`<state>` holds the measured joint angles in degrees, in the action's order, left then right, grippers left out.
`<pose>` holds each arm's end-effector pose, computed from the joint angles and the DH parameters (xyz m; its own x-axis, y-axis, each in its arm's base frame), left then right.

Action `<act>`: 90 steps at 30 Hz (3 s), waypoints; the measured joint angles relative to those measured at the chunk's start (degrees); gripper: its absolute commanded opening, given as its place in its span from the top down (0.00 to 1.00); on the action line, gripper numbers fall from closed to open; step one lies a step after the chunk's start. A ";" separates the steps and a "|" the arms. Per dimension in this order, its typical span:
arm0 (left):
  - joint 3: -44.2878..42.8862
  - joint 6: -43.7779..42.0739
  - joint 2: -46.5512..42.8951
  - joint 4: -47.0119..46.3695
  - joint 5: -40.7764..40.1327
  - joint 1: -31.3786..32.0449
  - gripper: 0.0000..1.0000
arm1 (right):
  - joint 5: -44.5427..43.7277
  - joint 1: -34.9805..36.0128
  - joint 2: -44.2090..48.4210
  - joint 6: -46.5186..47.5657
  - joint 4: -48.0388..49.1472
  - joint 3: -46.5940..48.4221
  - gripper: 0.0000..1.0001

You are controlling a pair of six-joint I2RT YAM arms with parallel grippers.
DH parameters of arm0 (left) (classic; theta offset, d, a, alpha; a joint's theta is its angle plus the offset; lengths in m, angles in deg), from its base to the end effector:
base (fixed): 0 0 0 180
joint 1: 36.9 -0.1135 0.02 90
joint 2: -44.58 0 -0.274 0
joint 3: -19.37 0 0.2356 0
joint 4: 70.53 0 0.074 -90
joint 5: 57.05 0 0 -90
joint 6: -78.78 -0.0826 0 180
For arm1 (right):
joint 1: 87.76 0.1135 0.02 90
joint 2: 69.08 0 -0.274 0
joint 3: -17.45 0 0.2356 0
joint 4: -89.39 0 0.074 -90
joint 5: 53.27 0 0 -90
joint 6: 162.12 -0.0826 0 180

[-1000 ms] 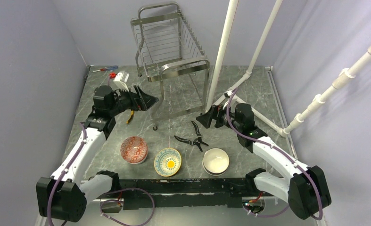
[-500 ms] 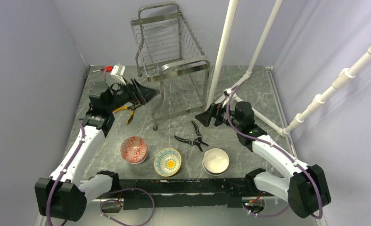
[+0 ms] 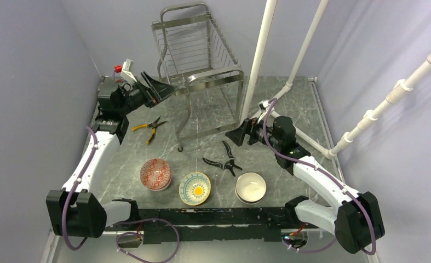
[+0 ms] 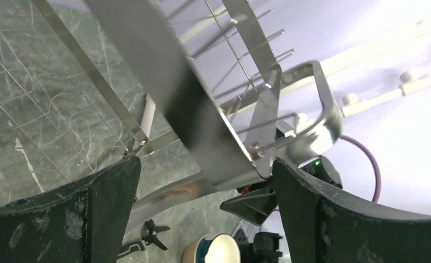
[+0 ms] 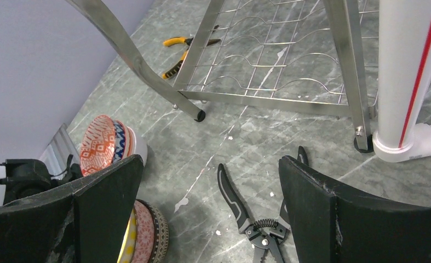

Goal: Load the bowls into the dish rack
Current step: Adjust the dish rack at the center of the board.

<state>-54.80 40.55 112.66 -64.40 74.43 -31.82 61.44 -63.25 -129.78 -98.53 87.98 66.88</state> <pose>0.2819 -0.0800 0.3926 -0.5708 -0.5401 -0.6185 0.4488 0.4255 -0.7858 0.2244 0.1403 0.2737 -0.5116 0.2108 -0.8330 -0.5811 0.6293 0.5161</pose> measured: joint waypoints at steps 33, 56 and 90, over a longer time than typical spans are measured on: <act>-5.29 22.91 10.95 -15.41 6.62 -4.52 0.05 | -0.13 0.28 0.70 1.55 -1.84 0.20 0.01; -5.20 26.62 14.86 -18.16 5.29 -4.33 0.59 | -0.81 0.28 3.52 1.97 -4.15 0.61 0.01; 3.08 11.04 -7.04 8.48 -18.97 0.13 0.06 | -0.85 0.28 3.30 2.03 -4.37 1.31 0.00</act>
<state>-51.72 51.58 105.62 -55.92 55.45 -31.69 60.59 -62.96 -126.48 -96.50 83.61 68.19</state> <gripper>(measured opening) 0.943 0.994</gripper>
